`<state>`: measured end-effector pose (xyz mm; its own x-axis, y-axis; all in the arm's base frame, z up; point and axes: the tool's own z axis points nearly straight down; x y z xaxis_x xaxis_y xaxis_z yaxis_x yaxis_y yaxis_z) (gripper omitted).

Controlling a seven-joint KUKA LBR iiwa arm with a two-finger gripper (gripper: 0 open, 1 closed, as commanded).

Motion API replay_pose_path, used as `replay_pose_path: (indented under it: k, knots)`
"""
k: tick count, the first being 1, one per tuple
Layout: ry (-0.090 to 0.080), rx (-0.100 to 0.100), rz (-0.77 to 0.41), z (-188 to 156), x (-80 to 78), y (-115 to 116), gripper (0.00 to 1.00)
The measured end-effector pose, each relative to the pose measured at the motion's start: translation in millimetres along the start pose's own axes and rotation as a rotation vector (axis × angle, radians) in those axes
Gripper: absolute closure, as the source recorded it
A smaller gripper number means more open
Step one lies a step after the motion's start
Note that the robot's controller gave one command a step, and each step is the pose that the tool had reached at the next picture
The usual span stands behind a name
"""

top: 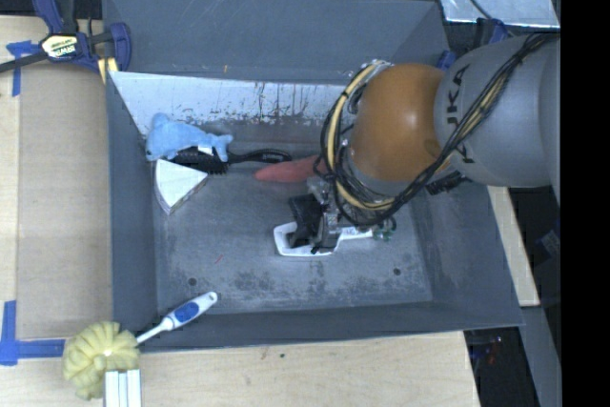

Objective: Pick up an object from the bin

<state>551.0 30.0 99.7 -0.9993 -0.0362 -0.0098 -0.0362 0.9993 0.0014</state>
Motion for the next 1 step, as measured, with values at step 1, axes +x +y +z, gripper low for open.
replay_pose_path:
  k: [1]
  knots:
    - [0.002,0.0,0.001,-52.0,0.0,-0.1,1.0]
